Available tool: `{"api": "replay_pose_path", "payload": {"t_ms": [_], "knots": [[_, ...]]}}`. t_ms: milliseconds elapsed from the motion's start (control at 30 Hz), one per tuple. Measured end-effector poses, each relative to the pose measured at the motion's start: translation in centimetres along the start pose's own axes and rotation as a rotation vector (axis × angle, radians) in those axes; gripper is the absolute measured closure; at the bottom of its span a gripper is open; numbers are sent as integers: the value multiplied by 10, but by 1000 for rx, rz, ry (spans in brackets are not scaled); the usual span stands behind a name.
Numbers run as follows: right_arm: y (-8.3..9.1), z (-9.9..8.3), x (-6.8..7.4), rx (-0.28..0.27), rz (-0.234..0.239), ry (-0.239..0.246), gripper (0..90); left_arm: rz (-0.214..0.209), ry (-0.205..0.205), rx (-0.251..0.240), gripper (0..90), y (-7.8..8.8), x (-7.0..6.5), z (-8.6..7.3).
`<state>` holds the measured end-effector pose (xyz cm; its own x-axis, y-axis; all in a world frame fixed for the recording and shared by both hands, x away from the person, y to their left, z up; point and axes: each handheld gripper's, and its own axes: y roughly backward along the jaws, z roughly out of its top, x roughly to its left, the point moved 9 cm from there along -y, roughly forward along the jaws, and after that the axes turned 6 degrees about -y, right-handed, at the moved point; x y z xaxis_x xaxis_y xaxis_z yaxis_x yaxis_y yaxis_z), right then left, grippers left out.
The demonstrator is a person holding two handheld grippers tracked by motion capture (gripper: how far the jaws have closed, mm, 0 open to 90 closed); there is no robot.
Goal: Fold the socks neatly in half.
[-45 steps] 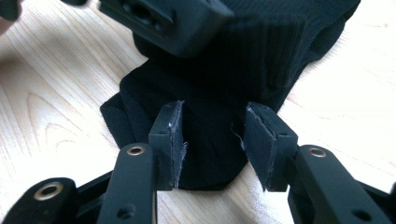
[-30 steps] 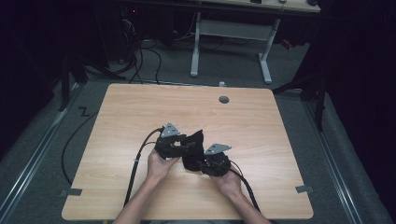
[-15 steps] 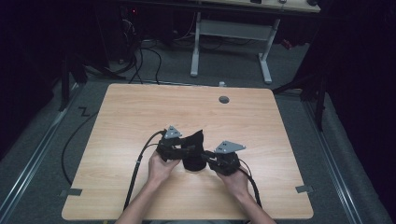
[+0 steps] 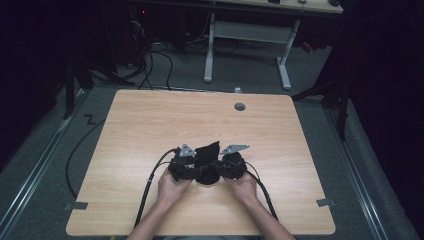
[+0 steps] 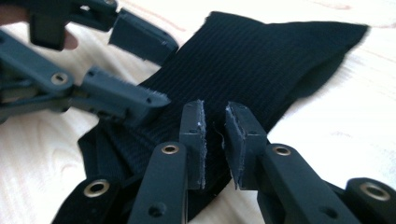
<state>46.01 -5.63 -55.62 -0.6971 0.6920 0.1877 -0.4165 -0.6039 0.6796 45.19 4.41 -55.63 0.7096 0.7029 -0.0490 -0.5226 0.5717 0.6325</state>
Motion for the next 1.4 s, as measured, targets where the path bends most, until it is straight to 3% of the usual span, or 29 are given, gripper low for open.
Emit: {"api": "replay_pose_path", "payload": {"t_ms": [200,400,567,633,767,833,967,1133,1300,1367,1400], "knots": [[5,-1,2,7,-6,18,667,9,-3,-15,455,3,3,2],[21,19,-15,-89,-14,-67,544,55,51,-52,452,5,14,7],[20,32,-31,-103,-47,-95,506,79,103,-29,441,2,22,7],[17,36,-38,-75,-59,-106,508,92,121,-25,434,1,25,8],[7,45,-48,-37,-86,-106,480,102,115,-15,422,0,24,8],[-3,50,-53,-6,-101,-111,448,100,121,12,406,-5,24,6],[-13,52,-54,16,-90,-119,415,97,125,25,398,-8,23,4],[-30,49,-56,62,-71,-140,396,110,101,31,397,-9,22,4],[-34,46,-55,92,-57,-124,445,127,75,40,392,-10,22,4],[-33,45,-52,113,-49,-90,541,129,71,41,375,-11,23,4],[-33,45,-52,113,-49,-90,541,129,71,41,373,-11,23,4]]}}
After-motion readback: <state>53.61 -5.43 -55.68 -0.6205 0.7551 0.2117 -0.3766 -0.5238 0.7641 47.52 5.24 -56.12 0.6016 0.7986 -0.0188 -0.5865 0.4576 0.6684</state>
